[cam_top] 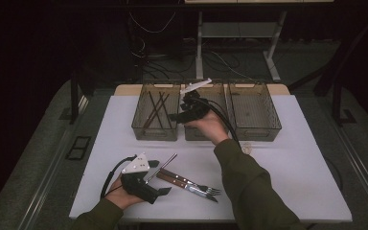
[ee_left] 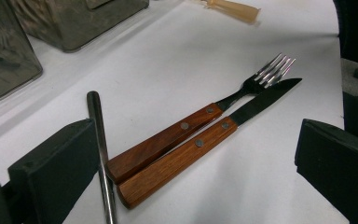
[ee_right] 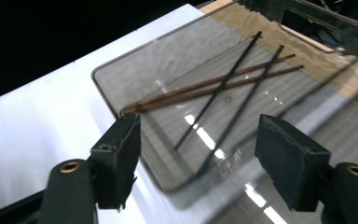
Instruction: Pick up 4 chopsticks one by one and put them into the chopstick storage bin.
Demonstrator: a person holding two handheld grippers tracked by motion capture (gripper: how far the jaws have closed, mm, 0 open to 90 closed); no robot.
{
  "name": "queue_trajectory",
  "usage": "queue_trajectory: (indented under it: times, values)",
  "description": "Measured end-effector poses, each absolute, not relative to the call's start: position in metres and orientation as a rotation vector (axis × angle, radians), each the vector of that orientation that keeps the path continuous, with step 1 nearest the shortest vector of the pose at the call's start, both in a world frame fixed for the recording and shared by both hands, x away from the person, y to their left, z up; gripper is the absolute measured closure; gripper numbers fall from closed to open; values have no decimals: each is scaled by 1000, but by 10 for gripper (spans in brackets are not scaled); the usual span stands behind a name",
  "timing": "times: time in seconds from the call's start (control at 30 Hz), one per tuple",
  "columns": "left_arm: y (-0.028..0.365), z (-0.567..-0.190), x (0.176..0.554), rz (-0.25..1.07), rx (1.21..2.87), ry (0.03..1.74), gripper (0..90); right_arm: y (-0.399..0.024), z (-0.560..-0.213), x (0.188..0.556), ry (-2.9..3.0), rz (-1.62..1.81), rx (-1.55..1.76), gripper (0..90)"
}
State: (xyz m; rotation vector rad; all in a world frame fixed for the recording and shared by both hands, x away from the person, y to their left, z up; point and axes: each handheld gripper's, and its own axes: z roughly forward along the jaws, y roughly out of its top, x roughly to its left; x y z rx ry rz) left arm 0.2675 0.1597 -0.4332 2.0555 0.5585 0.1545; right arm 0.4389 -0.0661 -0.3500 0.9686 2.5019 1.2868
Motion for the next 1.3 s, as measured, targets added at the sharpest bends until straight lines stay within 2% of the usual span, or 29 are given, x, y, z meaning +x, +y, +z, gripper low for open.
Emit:
queue_trajectory:
  times: [0.43, 0.9, 1.27, 1.3]
  values:
    - [161, -434, 268, 151, 2064, 570, 0, -132, -347, 399, 2448, 1328, 953, 242]
    - [161, -434, 268, 157, 2067, 573, 0, -179, -354, 365, 2392, 1361, 958, 190]
    - [162, -434, 269, 165, 2064, 576, 0, -209, -384, 333, 2346, 1320, 983, 168]
    - [162, -434, 269, 163, 2063, 581, 0, -213, -389, 330, 2341, 1316, 989, 146]
